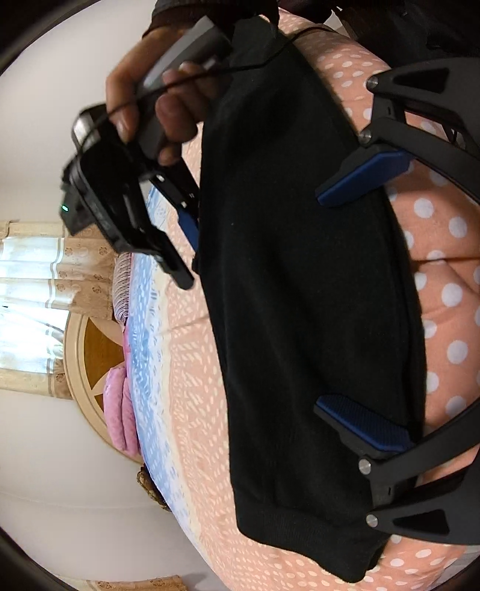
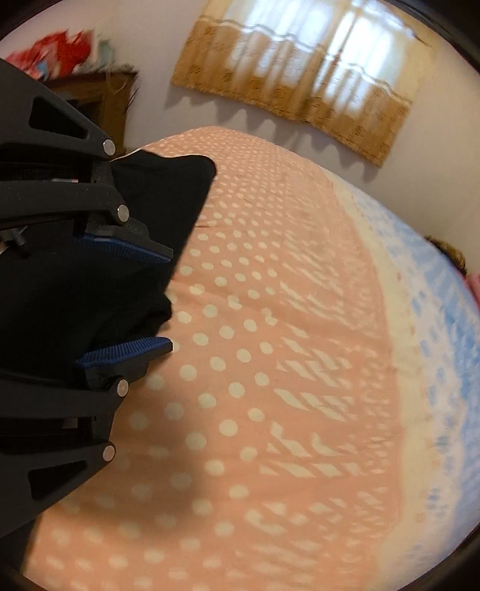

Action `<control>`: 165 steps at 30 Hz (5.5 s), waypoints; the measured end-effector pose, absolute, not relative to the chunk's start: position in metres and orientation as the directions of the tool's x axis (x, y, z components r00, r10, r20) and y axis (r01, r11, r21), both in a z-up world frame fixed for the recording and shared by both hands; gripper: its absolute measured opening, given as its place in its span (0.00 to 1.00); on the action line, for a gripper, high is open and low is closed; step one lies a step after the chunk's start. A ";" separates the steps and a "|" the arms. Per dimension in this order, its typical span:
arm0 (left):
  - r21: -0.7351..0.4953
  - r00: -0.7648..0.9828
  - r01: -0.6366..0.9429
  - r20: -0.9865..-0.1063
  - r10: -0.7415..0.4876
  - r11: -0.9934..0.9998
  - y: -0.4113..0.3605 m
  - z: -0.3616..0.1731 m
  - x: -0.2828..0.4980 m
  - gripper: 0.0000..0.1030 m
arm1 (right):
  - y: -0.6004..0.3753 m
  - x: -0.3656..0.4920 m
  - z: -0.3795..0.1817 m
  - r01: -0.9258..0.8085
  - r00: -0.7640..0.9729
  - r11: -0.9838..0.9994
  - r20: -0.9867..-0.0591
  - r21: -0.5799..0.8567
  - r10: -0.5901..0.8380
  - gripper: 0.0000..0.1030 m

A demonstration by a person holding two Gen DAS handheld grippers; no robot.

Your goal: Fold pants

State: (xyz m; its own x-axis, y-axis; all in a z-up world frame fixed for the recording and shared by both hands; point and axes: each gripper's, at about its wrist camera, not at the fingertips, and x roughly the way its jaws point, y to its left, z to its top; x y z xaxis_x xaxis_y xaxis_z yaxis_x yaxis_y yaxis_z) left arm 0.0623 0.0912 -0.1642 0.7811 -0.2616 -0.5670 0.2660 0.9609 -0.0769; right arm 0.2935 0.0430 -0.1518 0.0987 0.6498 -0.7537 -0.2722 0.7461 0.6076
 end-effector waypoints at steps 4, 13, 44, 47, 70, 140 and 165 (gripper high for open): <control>-0.075 0.784 0.264 -0.564 -0.259 0.962 0.093 -0.164 0.059 1.00 | 0.044 0.289 -0.147 -0.281 0.151 0.737 -0.730 0.615 0.666 0.08; -0.065 0.794 0.262 -0.553 -0.254 0.963 0.095 -0.168 0.058 1.00 | 0.067 0.294 -0.142 -0.402 0.314 0.844 -0.812 0.356 0.492 0.04; -0.060 0.761 0.130 -0.634 -0.139 0.990 0.097 -0.162 0.073 1.00 | -0.058 0.091 -0.141 -0.491 0.541 0.870 -0.765 0.050 0.349 0.40; -0.058 0.753 0.128 -0.644 -0.135 0.990 0.098 -0.160 0.074 1.00 | -0.056 0.092 -0.129 -0.486 0.552 0.871 -0.746 0.076 0.373 0.40; 0.094 0.792 -0.104 -0.595 0.140 0.990 0.181 -0.161 0.067 1.00 | -0.009 0.092 -0.144 -0.564 0.531 0.817 -0.703 0.122 0.473 0.56; 0.054 0.755 -0.249 -0.615 0.229 0.967 0.179 -0.139 0.090 1.00 | -0.501 -0.043 -0.105 0.413 0.828 0.795 -0.546 0.444 -0.125 0.29; 0.096 0.726 0.116 -0.688 -0.018 0.989 0.038 -0.145 0.128 1.00 | -0.405 0.025 -0.100 0.207 0.800 0.931 -0.600 0.301 0.016 0.47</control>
State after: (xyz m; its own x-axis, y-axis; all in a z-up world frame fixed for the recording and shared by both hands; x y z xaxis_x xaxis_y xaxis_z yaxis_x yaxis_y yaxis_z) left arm 0.1282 0.0380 -0.1447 0.7256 -0.0181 -0.6879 0.1159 0.9886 0.0961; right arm 0.0246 -0.4048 -0.1003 0.8000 0.0160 -0.5998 0.2072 0.9307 0.3013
